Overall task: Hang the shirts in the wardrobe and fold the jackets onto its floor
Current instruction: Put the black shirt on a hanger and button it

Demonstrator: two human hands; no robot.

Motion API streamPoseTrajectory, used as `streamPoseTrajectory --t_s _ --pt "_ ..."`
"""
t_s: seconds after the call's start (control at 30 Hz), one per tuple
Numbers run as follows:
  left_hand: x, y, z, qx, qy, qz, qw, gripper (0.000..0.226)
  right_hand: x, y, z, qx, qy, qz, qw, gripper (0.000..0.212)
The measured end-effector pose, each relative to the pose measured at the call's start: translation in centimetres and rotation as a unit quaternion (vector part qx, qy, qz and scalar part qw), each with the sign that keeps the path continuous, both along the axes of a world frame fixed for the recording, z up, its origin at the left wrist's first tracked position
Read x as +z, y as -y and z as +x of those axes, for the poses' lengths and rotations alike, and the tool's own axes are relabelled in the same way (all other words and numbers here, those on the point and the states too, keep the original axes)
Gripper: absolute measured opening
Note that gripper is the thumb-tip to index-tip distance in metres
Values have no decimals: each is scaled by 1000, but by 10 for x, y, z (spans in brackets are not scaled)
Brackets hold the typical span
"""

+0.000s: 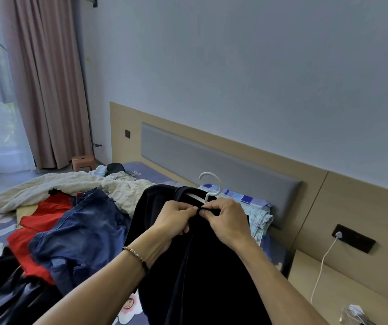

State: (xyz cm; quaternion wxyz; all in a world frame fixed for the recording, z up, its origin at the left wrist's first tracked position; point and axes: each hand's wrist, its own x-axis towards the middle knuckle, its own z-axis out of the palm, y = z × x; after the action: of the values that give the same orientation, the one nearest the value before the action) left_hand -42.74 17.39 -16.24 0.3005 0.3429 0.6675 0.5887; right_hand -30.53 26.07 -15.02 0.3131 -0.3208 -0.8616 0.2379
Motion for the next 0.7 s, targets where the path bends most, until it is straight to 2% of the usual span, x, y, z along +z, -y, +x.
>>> streamPoseTrajectory --t_s 0.1,0.17,0.27,0.33,0.4,0.47,0.63,0.7 --pt "2 -1 -1 14 108 16 994 22 -3 2 -4 -3 17 74 997 18" --pt "4 0 -3 19 136 26 990 22 -3 4 -7 -2 21 104 994 20" --pt "5 5 -4 -22 43 48 998 22 0 4 -9 -2 6 93 996 20" --pt "3 8 -7 -27 -4 58 998 21 3 0 -10 14 -19 25 999 16" --pt "1 7 -10 -24 -18 57 998 22 7 -4 -9 50 -40 -43 997 12" --pt "2 6 -10 -25 -9 57 998 24 9 -5 -9 69 -44 -68 994 13" --pt "6 3 -12 -34 19 67 997 27 4 1 -13 42 -34 35 998 16" --pt "6 3 -14 -41 20 70 997 27 2 2 -14 37 -37 47 998 15"
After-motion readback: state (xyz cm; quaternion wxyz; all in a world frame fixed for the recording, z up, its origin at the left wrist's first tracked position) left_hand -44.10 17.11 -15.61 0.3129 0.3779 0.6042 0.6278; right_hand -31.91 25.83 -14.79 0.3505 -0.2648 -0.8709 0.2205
